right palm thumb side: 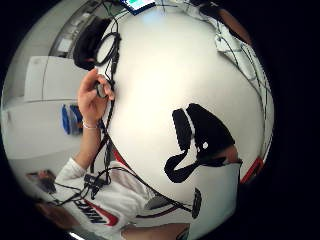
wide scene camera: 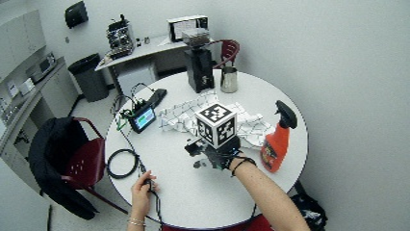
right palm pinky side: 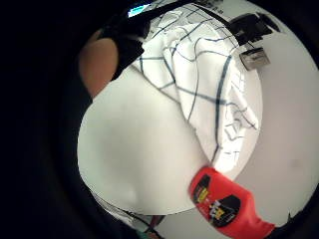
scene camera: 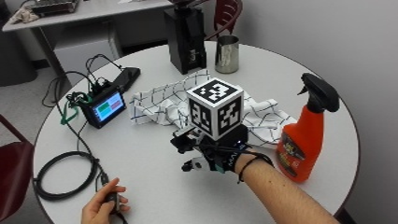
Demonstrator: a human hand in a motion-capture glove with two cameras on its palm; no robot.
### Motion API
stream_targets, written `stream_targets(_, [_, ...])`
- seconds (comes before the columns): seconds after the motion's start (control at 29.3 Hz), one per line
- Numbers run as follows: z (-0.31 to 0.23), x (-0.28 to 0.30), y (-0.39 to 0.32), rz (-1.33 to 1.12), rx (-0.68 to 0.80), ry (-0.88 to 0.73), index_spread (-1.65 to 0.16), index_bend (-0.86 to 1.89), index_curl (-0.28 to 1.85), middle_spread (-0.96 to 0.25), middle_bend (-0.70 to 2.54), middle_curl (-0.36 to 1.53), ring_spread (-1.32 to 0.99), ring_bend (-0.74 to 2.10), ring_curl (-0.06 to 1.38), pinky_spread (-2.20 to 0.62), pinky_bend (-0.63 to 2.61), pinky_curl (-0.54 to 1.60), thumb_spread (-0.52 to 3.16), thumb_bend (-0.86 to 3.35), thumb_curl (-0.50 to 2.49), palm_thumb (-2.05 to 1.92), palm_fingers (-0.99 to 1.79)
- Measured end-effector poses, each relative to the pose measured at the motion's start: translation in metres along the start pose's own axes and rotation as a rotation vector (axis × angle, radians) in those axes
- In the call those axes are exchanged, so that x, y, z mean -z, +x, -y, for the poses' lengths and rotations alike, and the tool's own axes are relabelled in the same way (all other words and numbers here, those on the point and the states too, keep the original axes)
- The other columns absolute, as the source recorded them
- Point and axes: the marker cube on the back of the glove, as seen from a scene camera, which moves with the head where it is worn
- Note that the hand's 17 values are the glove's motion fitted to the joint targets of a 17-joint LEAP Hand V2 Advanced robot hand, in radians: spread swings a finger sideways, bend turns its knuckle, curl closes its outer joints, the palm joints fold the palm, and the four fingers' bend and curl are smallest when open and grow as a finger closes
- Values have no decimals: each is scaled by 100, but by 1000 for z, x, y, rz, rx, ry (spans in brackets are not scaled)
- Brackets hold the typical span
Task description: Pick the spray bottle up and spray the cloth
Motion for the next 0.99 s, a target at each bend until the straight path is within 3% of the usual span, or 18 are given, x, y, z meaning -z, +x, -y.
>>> stream_targets(0.24, [-1,0,0,-1,0,0,-31,15,13,-4,34,16,2,32,15,18,37,17,75,34,15,56,52])
stream_targets(0.51, [-11,6,-2,19,7,23,-37,14,17,-5,34,22,3,32,19,22,35,22,98,32,19,60,51])
stream_targets(0.99, [-102,53,-32,28,63,239,-39,14,21,-5,32,28,3,31,23,23,34,27,113,23,25,62,50])
